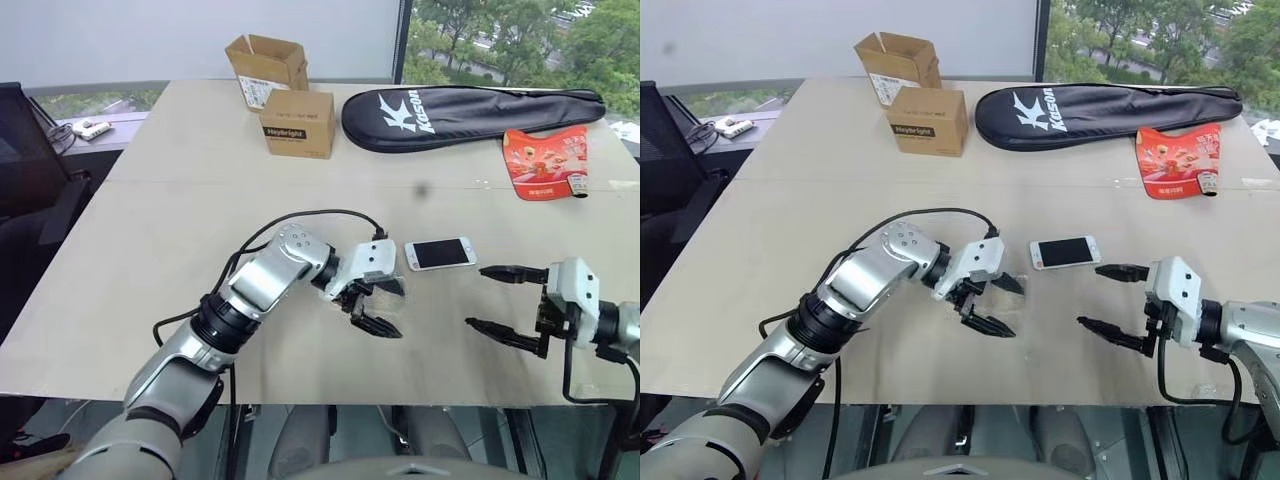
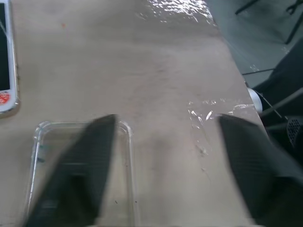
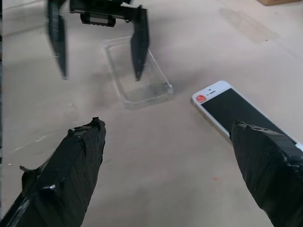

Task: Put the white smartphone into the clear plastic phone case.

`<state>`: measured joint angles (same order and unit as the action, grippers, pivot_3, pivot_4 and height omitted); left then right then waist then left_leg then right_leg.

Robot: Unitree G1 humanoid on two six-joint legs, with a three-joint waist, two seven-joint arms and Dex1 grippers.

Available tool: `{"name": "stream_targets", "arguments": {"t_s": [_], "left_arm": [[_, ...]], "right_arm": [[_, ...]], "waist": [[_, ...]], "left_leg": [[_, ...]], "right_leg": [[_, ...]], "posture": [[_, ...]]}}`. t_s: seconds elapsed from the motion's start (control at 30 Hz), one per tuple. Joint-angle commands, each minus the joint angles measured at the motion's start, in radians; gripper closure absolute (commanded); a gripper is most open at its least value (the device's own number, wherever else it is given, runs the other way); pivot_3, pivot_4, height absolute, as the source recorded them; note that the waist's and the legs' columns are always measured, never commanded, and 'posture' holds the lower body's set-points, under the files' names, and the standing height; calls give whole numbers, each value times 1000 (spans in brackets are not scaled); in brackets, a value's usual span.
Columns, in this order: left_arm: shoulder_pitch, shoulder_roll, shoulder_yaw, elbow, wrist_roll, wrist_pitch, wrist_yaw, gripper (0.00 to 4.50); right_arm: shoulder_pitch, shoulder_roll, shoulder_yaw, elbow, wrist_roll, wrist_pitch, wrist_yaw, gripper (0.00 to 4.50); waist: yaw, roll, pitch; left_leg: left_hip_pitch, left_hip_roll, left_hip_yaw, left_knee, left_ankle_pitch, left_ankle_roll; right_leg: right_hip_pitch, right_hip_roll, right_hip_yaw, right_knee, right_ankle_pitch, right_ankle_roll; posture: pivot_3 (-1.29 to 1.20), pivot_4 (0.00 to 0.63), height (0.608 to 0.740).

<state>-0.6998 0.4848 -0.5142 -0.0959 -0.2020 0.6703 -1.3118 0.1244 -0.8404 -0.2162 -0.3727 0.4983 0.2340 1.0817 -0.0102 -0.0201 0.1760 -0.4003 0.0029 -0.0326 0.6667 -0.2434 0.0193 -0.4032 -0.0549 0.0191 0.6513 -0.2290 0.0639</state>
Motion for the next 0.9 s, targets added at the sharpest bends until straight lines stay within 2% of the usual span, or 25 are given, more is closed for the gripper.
{"name": "stream_targets", "arguments": {"t_s": [0.03,0.13,0.23,0.37,0.5,0.63,0.77,0.9], "left_arm": [[-12,-3,112,-53,-87,48,26,56],[-7,19,194,-71,-135,61,51,56],[23,94,280,-81,-156,48,61,56],[66,177,397,-77,-175,35,106,56],[191,280,542,-142,-213,-16,103,56],[271,320,607,-224,-270,-27,96,56],[373,340,708,-355,-367,9,133,56],[422,354,731,-396,-398,13,167,56]], "right_arm": [[-66,4,2,31,-81,-42,-64,0],[-130,12,52,79,-167,-21,-134,0],[-224,13,107,161,-159,24,-96,0],[-391,33,197,357,-231,-46,-48,0],[-579,77,296,589,-267,-105,75,0],[-679,104,334,747,-293,-150,151,0],[-836,143,395,997,-360,-227,247,0],[-941,166,426,1188,-425,-300,294,0]], "waist": [[-3,0,0],[-5,0,0],[-8,1,1],[-7,2,1],[-8,2,1],[1,1,2],[-5,3,3],[-5,3,3]], "left_leg": [[0,0,0,0,0,0],[1,0,0,0,0,0],[1,1,0,-1,0,0],[1,1,0,-1,0,0],[1,1,0,-2,0,0],[-1,3,0,-3,0,0],[-2,3,1,-3,0,0],[-1,2,1,-3,0,0]], "right_leg": [[0,0,0,0,0,0],[0,0,0,0,0,0],[0,1,0,0,0,0],[-1,1,2,0,0,0],[-2,0,2,0,0,0],[-4,0,2,-1,1,0],[-4,-1,4,-3,1,0],[-4,-2,4,-3,1,-1]], "posture": [[0,150,740],[0,150,740],[0,150,740],[0,150,740],[0,150,740],[0,150,740],[0,150,740],[0,150,740]]}}
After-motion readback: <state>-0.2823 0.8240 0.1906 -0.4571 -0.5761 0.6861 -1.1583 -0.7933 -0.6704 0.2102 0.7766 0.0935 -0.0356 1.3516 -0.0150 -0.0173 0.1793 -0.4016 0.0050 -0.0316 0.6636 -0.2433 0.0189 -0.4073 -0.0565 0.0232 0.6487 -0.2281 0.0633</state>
